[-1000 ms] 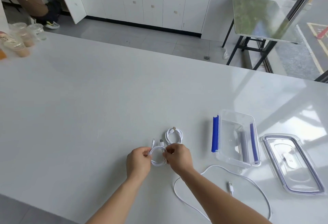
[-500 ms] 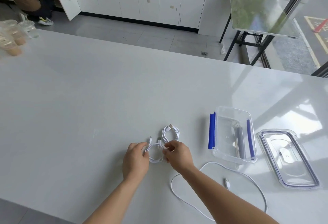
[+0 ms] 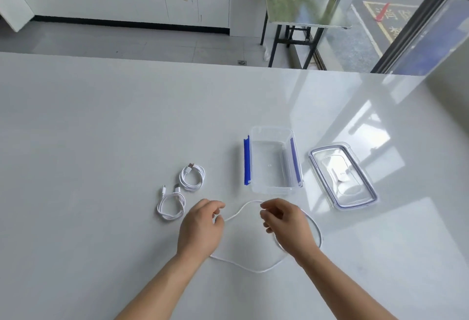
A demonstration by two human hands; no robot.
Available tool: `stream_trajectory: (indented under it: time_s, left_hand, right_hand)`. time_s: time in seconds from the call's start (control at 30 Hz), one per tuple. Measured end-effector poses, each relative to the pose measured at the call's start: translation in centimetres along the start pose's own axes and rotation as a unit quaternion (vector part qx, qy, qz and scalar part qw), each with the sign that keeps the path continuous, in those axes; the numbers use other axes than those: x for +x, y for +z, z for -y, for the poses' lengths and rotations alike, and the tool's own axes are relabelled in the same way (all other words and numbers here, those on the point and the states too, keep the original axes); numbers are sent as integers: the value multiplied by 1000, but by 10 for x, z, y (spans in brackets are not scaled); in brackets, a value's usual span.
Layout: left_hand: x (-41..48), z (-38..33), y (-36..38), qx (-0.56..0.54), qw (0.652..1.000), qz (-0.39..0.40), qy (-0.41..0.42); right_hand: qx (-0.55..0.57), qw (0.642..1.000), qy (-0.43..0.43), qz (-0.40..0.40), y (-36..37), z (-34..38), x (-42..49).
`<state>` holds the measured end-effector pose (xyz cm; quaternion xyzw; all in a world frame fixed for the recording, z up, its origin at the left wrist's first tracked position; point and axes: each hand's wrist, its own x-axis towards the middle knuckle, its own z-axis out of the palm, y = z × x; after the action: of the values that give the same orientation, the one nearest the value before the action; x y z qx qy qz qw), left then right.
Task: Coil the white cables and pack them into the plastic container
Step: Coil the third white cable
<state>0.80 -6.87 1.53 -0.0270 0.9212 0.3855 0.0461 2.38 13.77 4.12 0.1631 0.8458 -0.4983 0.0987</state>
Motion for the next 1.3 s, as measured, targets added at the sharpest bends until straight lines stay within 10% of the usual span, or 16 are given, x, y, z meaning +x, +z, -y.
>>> stream_trajectory:
  time_s: [0.6, 0.83, 1.03, 1.3]
  left_hand:
    - [-21, -65, 76, 23, 980, 173, -94]
    - [-23, -69, 69, -94, 966, 193, -143]
    - [-19, -102, 54, -414, 860, 224, -195]
    - [-10, -145, -2, -573, 788, 205, -97]
  right_hand:
    - [-418, 906, -49, 36, -13, -56, -12]
    - [-367, 926, -84, -14, -14, -43, -19]
    - [-217, 935, -238, -150, -30, -10, -40]
    - [-47, 949, -277, -145, -55, 33, -54]
